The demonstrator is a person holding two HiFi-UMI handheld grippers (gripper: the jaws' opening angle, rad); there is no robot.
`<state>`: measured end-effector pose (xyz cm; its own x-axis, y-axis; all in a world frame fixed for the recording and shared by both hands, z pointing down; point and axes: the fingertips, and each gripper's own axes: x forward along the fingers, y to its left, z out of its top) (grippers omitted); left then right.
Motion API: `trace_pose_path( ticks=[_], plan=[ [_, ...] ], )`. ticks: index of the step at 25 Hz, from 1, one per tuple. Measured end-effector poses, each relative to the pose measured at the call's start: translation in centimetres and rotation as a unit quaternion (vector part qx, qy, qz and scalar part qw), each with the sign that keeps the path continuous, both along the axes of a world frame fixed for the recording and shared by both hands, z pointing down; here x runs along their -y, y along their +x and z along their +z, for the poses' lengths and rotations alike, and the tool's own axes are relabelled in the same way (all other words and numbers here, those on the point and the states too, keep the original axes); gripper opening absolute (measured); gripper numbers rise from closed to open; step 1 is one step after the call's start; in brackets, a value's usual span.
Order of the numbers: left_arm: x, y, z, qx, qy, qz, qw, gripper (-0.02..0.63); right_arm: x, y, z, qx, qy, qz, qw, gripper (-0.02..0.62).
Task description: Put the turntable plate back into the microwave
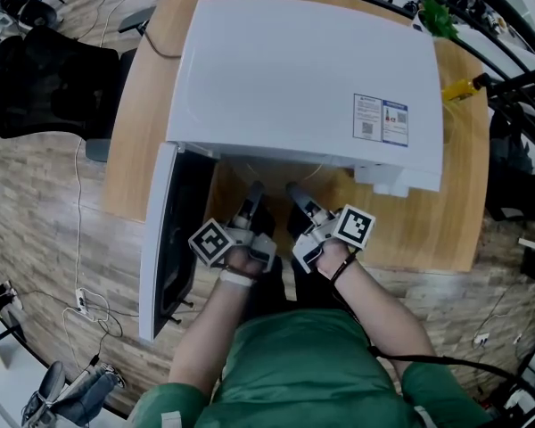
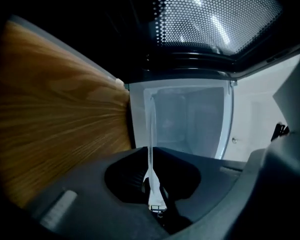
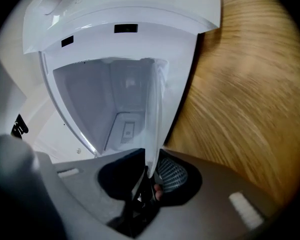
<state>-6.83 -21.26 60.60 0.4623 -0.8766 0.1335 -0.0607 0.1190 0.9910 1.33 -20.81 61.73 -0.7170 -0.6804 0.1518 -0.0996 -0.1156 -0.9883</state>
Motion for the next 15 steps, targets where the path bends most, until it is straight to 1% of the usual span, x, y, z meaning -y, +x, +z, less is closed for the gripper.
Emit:
trace_pose_path(
  ticks=[2, 5, 8, 10, 12, 15],
  plan=[
    [0.4, 0.1, 0.2, 0.001, -0.003, -0.001, 1.0, 0.037, 0.1, 0.1, -0.1, -0.009, 0.007, -0.002, 1.0, 0.097],
    [1.0, 0.1, 0.2, 0.006, -0.007, -0.003, 1.0, 0.037, -0.5, 0.7, 0.4, -0.026, 0.004, -0.004, 1.0, 0.097],
    [1.5, 0.1, 0.5, 0.01, -0.008, -0.003, 0.9999, 0.037, -1.1, 1.7, 1.1, -0.03, -0.008, 0.008, 0.999, 0.097],
    [1.8, 0.1, 0.5, 0.01, -0.007, -0.001, 0.9999, 0.037, -1.0, 2.0, 1.0, -0.034, -0.002, 0.008, 0.999, 0.082],
    [2.0, 0.1, 0.5, 0.01, -0.007, -0.002, 0.9999, 0.037, -0.6, 2.0, 0.6, -0.04, 0.011, 0.001, 0.999, 0.039],
    [2.4, 0.0, 0.9, 0.017, -0.011, -0.001, 0.9998, 0.037, 0.1, 1.9, 0.2, -0.036, 0.016, 0.004, 0.999, 0.032]
  ],
)
